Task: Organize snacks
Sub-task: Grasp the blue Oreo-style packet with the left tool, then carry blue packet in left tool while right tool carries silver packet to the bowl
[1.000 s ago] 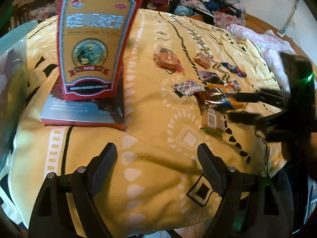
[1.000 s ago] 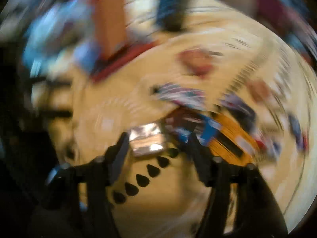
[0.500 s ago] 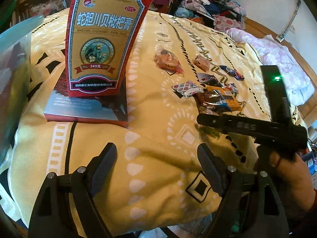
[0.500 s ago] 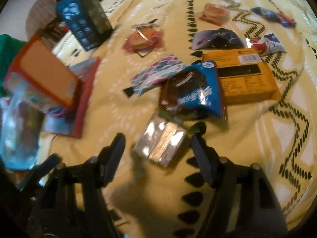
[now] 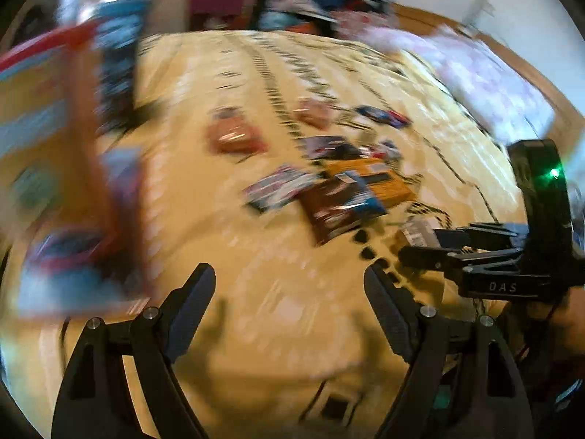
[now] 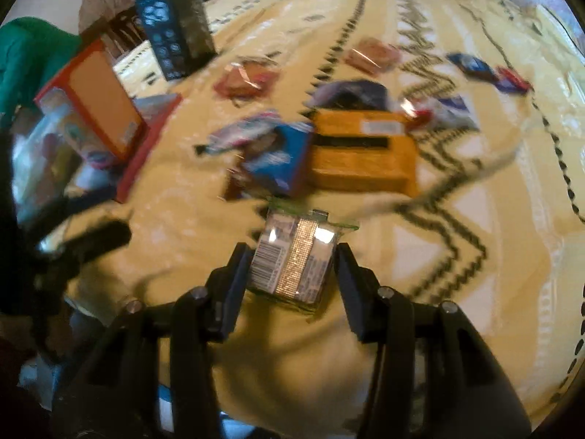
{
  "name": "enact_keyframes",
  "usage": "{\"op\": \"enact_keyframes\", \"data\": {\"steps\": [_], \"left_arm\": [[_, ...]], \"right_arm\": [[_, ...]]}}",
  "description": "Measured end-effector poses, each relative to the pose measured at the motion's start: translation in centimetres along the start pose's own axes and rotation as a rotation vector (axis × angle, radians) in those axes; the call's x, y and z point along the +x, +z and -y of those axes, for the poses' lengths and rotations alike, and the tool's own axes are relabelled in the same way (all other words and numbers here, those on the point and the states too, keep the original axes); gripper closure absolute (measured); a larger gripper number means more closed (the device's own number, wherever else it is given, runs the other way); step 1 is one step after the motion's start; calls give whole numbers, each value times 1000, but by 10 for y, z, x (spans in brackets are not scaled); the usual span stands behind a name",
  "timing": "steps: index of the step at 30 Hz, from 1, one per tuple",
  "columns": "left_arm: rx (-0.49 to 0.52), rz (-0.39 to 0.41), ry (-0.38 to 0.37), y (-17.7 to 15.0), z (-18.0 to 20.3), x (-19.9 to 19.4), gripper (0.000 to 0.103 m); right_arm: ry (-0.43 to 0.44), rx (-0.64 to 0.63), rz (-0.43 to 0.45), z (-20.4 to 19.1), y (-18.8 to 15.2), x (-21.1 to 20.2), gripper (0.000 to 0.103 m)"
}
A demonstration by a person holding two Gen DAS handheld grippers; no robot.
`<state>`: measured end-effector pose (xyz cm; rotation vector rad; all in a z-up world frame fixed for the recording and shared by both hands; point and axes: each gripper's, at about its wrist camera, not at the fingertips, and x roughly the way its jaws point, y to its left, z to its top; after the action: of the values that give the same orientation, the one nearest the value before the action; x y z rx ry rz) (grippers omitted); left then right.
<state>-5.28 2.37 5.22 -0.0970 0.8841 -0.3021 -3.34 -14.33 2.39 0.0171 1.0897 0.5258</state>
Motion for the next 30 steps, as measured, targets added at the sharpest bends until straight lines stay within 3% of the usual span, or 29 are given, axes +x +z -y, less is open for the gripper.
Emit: {"op": "enact_keyframes", "data": {"steps": [4, 6, 11, 16, 19, 21, 22, 23, 30], "left_arm": [[228, -14, -66, 25, 28, 35, 18], [294, -28, -72, 34, 37, 50, 18], [367, -23, -65, 53, 44, 76, 18], [425, -79, -57, 53, 50, 98, 18], [430, -129, -54, 47, 49, 110, 20], [420, -149, -58, 45, 48, 110, 28], [412, -150, -51, 45, 48, 109, 36], [386, -152, -41, 46, 45, 106, 50], [138, -75, -44, 50, 26, 65, 53]], "right_arm": [[70, 94, 1, 27, -6, 0, 55], [94, 108, 6, 32, -7, 0, 55], [125, 95, 5, 36, -8, 2, 55], [156, 98, 6, 40, -6, 4, 55], [163, 96, 8, 41, -6, 3, 55], [163, 100, 16, 42, -7, 3, 56], [161, 104, 21, 42, -7, 2, 56], [158, 110, 28, 42, -8, 1, 56], [136, 118, 68, 39, -9, -9, 57]]}}
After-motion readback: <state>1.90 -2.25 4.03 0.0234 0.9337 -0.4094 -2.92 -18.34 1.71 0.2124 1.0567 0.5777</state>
